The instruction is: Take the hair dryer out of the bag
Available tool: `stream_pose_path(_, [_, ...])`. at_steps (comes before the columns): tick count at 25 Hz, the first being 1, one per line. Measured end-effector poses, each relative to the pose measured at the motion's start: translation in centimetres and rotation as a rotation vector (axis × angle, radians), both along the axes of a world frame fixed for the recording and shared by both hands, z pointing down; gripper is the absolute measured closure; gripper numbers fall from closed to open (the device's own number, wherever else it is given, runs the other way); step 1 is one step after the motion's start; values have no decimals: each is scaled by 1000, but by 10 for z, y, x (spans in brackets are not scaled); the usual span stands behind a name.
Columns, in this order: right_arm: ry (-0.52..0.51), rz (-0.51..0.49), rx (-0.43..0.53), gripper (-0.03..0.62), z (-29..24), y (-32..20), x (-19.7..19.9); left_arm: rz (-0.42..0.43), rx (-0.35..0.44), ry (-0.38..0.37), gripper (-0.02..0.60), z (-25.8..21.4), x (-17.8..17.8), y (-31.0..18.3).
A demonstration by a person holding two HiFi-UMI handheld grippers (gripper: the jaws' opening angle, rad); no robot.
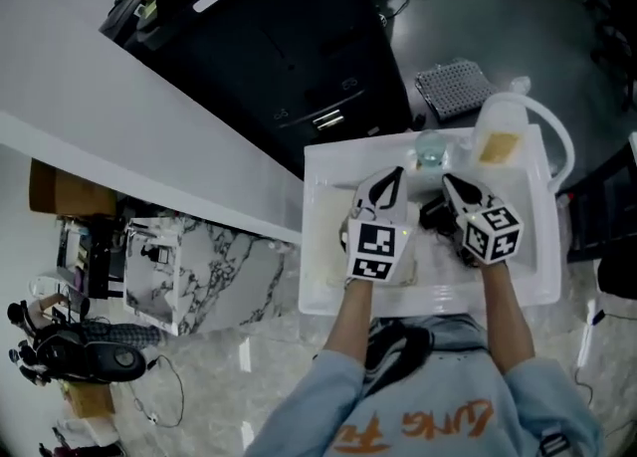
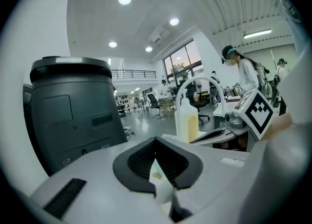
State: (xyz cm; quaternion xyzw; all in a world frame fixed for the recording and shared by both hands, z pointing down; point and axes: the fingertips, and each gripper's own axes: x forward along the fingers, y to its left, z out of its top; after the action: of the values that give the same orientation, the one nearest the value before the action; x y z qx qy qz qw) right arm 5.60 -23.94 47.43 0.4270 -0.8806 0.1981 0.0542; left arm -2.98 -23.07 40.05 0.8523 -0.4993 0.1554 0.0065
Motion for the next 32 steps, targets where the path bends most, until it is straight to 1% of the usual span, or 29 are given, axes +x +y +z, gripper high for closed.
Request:
stream_pose_path(4, [-47,-9,160,597,-77,-21,-17,-52,86,55,579,-42,-5,-17])
stream_pose_path(7, [-63,31,298,597,-131,-31,-17,-101,152,95,580,-72,-10,-24])
stream_pose_path(9, [-99,90,375,597,-162,-34,-11,-140,187,94,580,-87,-19,-29])
stream_pose_path(11, [-131,141,415,597,-183,-38,-4,-215,201,67,580,-94,-34,-36])
stream_pose_path(12, [-129,158,421,597,-188,-39,-1,-258,200,69,580,-95,-42,-38])
stream_pose_path(13, [-117,168,421,597,-190,-40,1,-294,199,91,578,-97,-48,-37])
stream_pose_path(15, [-84,177,414,597,-186,-38,3,-335,211,150,580,-101,-51,-32])
stream_pose_path(17, [-35,176,404,597,-176,-31,4,-342,234,169,580,-100,-47,-24])
stream_pose_path(19, [15,169,395,597,-164,-27,4,-329,245,183,580,-96,-40,-18])
stream_pose_path(23, [42,165,378,597,-152,-23,7,-310,237,210,581,-89,-36,-12])
stream_pose_path(29, [72,147,381,597,-149,-24,1,-321,217,185,581,-81,-43,-12])
stream_pose_path(30, [75,144,382,597,-147,-24,0,-331,220,160,581,-79,-45,-11])
stream_pose_path(32, [86,139,387,597,-146,-24,-2,-352,244,73,581,-79,-48,-11])
